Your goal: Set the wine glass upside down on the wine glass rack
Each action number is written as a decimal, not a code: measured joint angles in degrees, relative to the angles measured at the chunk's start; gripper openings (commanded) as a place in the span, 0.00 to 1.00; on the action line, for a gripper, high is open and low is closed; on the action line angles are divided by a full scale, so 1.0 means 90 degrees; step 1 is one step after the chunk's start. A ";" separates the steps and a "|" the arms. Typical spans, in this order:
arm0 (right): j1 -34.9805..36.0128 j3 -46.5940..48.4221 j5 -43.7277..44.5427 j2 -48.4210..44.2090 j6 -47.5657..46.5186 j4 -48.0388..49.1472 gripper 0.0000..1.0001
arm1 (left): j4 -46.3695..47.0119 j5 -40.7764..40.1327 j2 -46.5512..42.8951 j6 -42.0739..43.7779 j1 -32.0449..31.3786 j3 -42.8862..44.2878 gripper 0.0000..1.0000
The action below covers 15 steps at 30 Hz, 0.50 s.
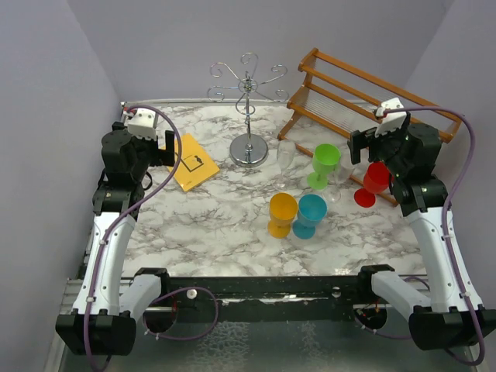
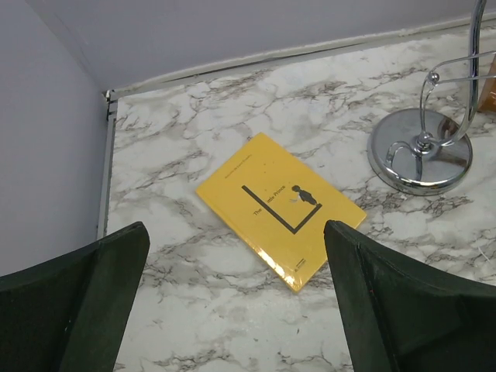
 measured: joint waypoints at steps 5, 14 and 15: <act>0.0027 0.0000 -0.0211 0.0100 0.0000 0.0095 1.00 | 0.0109 0.0005 0.0090 0.0010 -0.0002 0.0002 0.99; 0.0036 0.0000 -0.0481 0.0245 0.0000 0.0129 0.99 | 0.0187 0.0066 0.0189 0.0002 -0.0005 0.0119 0.99; 0.0036 0.0000 -0.0505 0.0245 0.0000 0.0131 0.99 | 0.0192 0.0095 0.0211 0.0002 -0.0005 0.0180 0.99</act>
